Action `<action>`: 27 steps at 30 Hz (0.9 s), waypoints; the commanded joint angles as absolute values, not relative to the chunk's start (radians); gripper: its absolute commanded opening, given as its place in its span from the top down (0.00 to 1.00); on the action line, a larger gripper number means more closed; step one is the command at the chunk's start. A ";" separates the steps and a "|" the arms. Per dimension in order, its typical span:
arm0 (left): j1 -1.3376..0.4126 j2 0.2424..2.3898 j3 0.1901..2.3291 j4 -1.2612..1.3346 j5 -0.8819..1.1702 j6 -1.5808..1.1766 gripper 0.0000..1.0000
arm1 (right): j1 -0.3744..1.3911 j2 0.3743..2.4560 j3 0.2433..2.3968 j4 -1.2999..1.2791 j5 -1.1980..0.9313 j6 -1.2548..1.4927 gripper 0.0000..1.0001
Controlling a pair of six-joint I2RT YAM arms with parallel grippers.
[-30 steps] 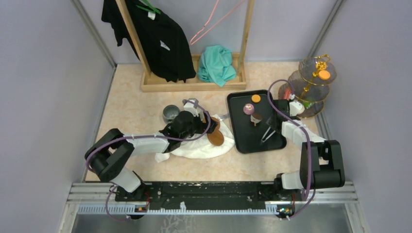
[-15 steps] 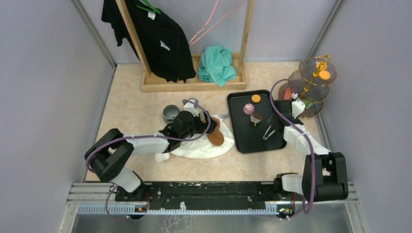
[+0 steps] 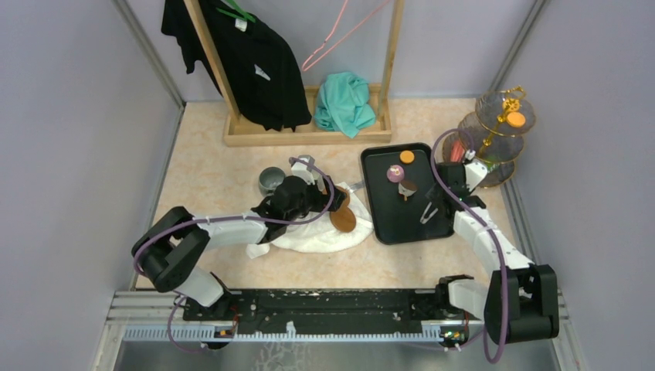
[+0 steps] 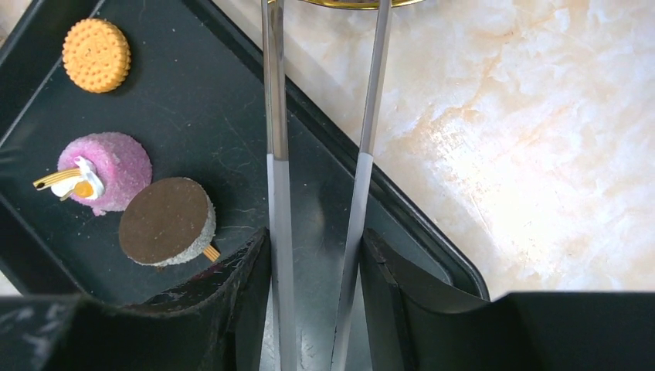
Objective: Serve the afternoon tea
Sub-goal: Pick up the clamp from the center of the board.
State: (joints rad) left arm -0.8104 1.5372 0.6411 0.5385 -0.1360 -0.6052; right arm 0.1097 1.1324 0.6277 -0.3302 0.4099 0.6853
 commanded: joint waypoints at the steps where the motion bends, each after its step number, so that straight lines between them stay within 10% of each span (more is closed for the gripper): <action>1: -0.805 1.508 0.634 0.554 -0.118 -0.610 0.02 | 0.127 1.071 0.617 -0.320 0.450 0.700 0.58; 27: -0.807 1.494 0.623 0.558 -0.100 -0.626 0.03 | 0.150 0.897 0.588 -0.390 0.492 0.680 0.65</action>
State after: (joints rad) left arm -0.8108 1.5192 0.6308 0.5388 -0.1181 -0.6140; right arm 0.1368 0.9424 0.5827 -0.4061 0.4564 0.6903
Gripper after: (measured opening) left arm 0.976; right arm 0.359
